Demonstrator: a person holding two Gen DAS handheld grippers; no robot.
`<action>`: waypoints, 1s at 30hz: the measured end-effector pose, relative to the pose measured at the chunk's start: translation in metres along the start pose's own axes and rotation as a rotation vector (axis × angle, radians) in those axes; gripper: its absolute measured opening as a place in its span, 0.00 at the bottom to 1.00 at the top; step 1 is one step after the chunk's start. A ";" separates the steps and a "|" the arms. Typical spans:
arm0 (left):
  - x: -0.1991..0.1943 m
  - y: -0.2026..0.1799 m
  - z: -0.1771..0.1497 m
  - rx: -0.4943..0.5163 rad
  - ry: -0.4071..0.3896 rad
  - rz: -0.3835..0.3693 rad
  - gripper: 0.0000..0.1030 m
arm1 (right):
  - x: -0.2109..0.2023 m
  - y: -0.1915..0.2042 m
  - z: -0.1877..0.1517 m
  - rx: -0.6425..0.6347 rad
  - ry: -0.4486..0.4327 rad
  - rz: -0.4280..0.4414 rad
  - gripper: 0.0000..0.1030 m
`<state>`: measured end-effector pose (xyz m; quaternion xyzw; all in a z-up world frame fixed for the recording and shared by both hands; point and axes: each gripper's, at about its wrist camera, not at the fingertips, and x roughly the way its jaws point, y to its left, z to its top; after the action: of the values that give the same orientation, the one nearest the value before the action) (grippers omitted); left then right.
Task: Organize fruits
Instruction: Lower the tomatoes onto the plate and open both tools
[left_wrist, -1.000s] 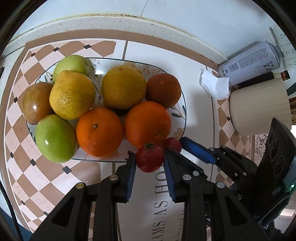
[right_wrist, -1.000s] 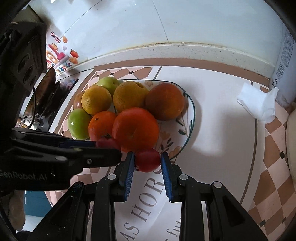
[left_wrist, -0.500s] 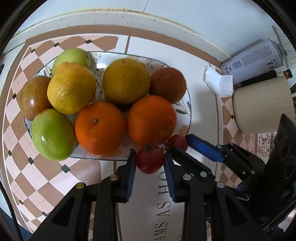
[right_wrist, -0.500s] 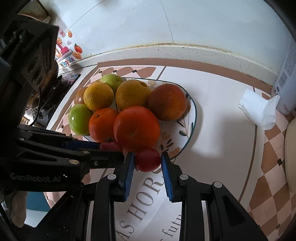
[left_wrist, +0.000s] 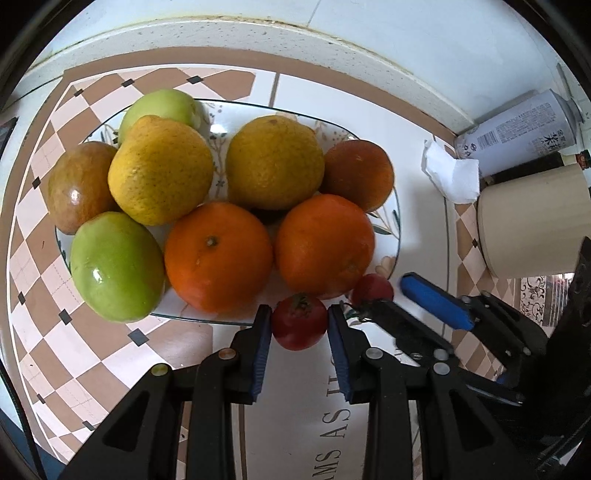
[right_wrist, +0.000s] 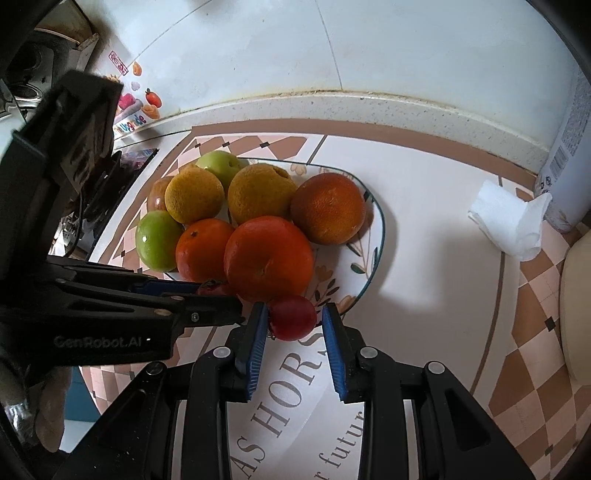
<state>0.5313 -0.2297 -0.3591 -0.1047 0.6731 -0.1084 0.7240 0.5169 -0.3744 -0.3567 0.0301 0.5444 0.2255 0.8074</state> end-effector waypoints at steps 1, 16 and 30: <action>0.000 0.001 0.000 -0.001 -0.006 0.008 0.27 | -0.002 0.000 0.000 0.001 -0.004 0.001 0.33; -0.006 0.015 -0.009 -0.117 -0.085 -0.049 0.28 | -0.021 -0.003 0.001 0.010 -0.033 -0.001 0.37; -0.008 0.029 -0.012 -0.219 -0.098 -0.109 0.28 | -0.034 -0.014 -0.013 0.055 -0.047 0.001 0.37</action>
<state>0.5195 -0.1993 -0.3611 -0.2248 0.6381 -0.0683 0.7332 0.4994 -0.4032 -0.3364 0.0581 0.5311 0.2101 0.8188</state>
